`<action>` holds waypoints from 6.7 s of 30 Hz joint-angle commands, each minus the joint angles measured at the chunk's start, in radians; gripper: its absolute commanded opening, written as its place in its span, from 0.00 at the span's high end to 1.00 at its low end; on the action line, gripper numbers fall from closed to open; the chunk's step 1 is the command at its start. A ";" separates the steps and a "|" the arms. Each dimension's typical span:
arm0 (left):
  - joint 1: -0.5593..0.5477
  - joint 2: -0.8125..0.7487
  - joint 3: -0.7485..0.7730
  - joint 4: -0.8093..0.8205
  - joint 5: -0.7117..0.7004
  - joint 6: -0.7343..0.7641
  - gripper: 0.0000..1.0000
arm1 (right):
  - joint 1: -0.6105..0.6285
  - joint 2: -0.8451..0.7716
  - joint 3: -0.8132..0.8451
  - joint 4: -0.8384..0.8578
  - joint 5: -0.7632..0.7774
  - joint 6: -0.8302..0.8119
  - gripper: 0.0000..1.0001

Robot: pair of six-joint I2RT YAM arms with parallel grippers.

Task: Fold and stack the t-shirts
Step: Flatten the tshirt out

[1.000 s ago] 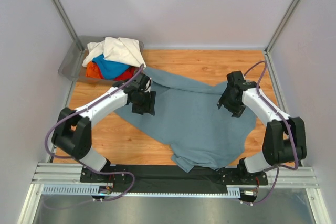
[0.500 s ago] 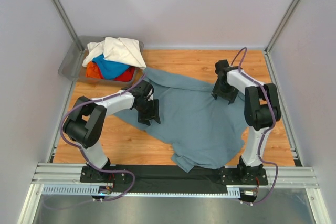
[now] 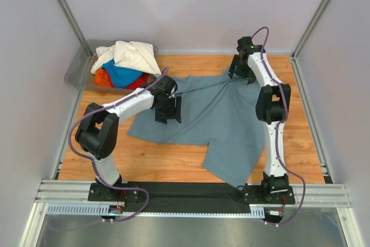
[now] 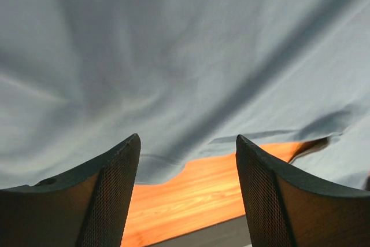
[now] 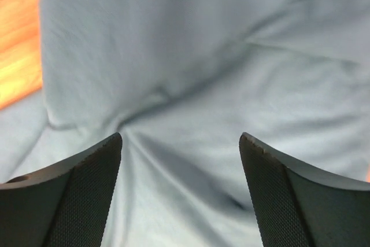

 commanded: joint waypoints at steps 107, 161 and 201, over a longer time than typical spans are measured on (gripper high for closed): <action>0.590 -0.365 -0.334 0.000 -0.001 0.109 1.00 | -0.056 -1.247 -1.851 0.279 -0.272 0.375 0.59; 0.472 -0.749 1.097 -0.199 -0.058 0.100 1.00 | -0.199 -1.598 0.086 0.355 0.100 0.081 1.00; 0.471 0.260 0.812 0.365 0.042 0.269 1.00 | -0.271 -0.925 -0.818 1.012 0.043 -0.089 1.00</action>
